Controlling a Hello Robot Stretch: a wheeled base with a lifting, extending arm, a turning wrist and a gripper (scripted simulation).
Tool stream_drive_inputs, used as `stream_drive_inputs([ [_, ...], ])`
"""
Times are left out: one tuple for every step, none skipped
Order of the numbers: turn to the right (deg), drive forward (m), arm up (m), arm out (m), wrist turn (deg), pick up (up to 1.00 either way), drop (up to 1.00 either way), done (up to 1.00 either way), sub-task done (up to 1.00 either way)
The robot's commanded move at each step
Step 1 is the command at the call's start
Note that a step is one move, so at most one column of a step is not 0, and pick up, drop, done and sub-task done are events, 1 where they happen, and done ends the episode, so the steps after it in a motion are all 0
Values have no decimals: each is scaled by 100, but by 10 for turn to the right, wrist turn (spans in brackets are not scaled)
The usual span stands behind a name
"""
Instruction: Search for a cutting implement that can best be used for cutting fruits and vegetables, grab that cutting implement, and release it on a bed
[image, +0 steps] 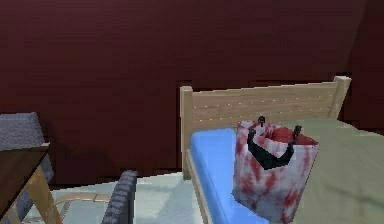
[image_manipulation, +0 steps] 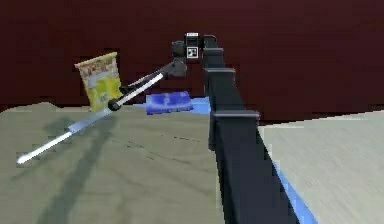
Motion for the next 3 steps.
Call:
stream_drive_inputs([
  [0, 0, -26, 0, 0, 0, 0, 0, 0],
  [0, 0, -32, 0, 0, 0, 0, 0, 0],
  [0, 0, 0, 0, 0, 0, 100, 0, 0],
])
